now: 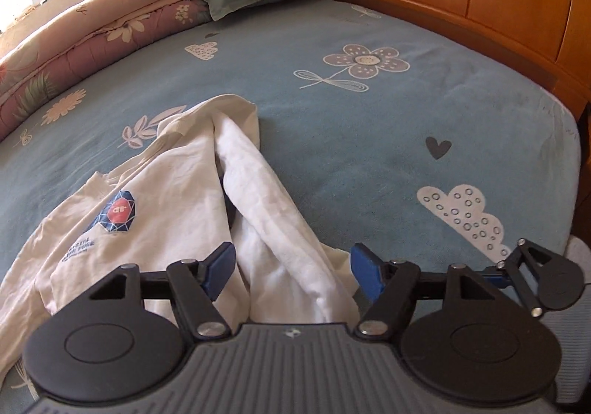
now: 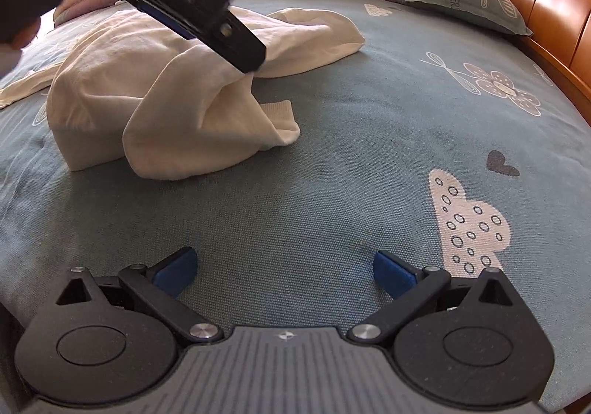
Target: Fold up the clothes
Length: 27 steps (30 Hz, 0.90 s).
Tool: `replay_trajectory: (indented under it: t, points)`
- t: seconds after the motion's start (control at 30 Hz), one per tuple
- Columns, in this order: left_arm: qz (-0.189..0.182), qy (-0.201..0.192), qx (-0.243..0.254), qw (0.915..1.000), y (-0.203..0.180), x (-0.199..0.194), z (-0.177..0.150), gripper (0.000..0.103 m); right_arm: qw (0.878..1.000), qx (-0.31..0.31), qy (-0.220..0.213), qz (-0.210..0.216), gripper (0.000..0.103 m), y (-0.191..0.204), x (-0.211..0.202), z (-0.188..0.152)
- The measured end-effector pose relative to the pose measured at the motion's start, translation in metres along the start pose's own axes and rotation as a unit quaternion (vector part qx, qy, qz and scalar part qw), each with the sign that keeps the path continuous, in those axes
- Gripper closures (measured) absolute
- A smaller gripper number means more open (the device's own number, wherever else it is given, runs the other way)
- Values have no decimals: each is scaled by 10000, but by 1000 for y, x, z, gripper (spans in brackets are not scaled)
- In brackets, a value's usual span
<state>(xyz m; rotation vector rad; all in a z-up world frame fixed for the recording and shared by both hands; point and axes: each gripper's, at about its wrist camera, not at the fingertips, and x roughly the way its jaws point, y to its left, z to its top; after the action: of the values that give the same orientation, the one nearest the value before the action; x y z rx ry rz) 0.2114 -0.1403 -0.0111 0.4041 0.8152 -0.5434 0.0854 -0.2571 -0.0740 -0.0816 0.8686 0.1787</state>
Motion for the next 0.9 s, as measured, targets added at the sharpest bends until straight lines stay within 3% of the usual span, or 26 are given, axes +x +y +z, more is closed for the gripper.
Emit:
replay_trajectory:
  t: [0.1, 0.2, 0.43, 0.63, 0.77, 0.9]
  points:
    - [473, -1, 97, 9988, 11, 5, -5, 32, 9999, -60, -38, 72, 0, -3, -2, -3]
    - [572, 110, -281, 9979, 43, 5, -15, 30, 9999, -22, -85, 147, 0, -6, -3, -2]
    - [-178, -70, -1467, 9890, 91, -12, -37, 30, 9971, -1, -480, 591, 0, -2, -4, 19]
    - [-333, -102, -1725, 9844, 96, -7, -40, 30, 9880, -473, -1055, 1026, 0, 39, 0, 40]
    - [-428, -124, -1853, 9817, 101, -6, -43, 30, 9894, -541, -1240, 537, 0, 59, 12, 47]
    - [-498, -166, -1865, 9810, 103, -8, -45, 30, 9883, -702, -1271, -458, 0, 55, 13, 41]
